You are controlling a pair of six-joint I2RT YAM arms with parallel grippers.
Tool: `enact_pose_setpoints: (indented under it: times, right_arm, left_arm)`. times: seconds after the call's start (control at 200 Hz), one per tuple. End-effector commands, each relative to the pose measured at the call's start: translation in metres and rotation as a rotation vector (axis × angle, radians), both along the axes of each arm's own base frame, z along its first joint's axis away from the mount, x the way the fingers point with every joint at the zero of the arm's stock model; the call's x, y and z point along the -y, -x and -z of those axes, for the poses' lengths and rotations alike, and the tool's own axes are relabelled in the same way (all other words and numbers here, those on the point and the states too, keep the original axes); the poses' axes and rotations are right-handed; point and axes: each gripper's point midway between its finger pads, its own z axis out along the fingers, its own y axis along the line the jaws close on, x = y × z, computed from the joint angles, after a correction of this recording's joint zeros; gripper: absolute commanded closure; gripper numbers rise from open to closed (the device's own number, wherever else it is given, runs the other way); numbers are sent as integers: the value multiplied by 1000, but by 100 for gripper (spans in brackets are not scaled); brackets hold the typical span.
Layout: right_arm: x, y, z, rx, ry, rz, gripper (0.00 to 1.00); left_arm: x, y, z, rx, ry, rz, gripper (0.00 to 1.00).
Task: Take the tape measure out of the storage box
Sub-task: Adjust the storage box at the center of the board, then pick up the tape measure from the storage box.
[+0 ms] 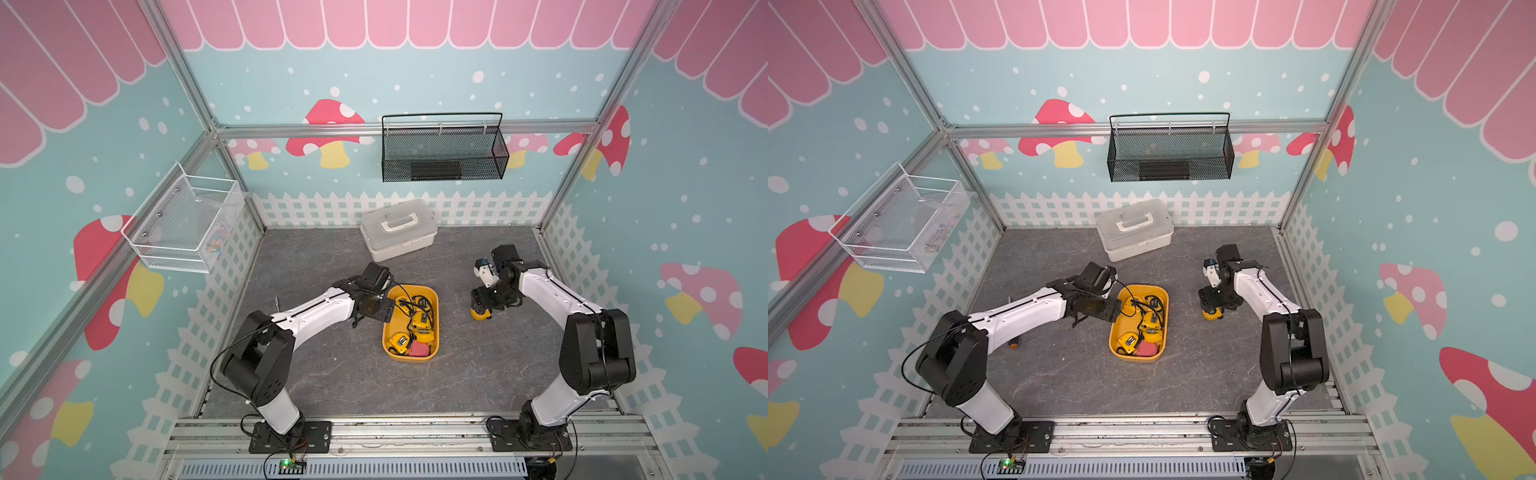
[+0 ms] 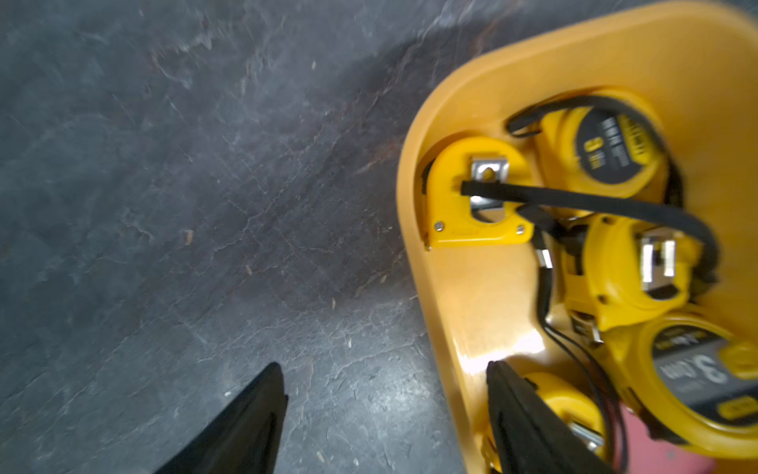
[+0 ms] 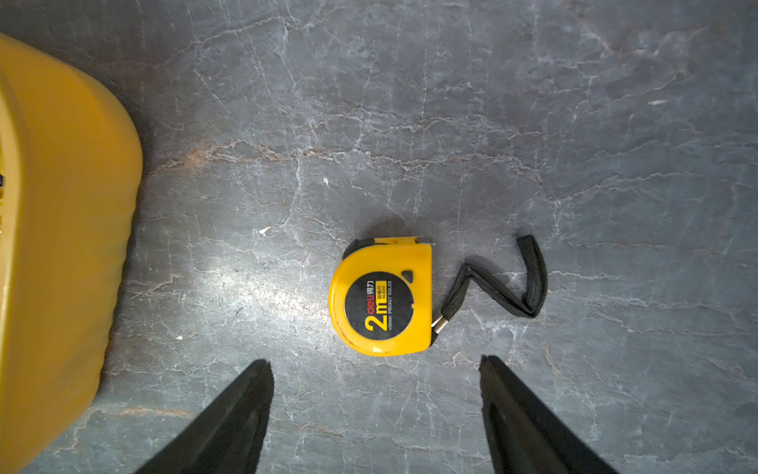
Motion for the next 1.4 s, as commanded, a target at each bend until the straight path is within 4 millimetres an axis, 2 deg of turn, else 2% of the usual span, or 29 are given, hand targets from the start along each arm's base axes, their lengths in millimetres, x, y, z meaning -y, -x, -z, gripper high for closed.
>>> enact_pose_setpoints:
  times: [0.0, 0.155, 0.3, 0.425, 0.505, 0.74, 0.941, 1.396]
  right_arm:
    - [1, 5, -4, -6, -10, 9, 20]
    - [-1, 5, -2, -14, -21, 12, 20]
    - [-1, 5, -2, -15, -25, 11, 19]
    - [0, 7, -2, -12, -20, 9, 19]
    - [1, 8, -3, -12, -14, 8, 19]
    - [0, 9, 0, -18, -17, 7, 18]
    - [1, 10, 2, -25, -14, 7, 18]
    - [1, 12, 5, -31, -13, 8, 18]
  left_arm:
    - [16, 14, -24, 11, 81, 67, 21]
    - [49, 29, -26, -28, 120, 149, 20]
    - [80, 37, -7, -86, 112, 198, 19]
    - [97, 39, 8, -137, 115, 210, 19]
    - [106, 43, 11, -147, 119, 229, 19]
    - [118, 62, 8, -144, 114, 310, 17]
    - [124, 78, 14, -154, 95, 400, 20]
    - [125, 77, 27, -3, -153, 644, 22]
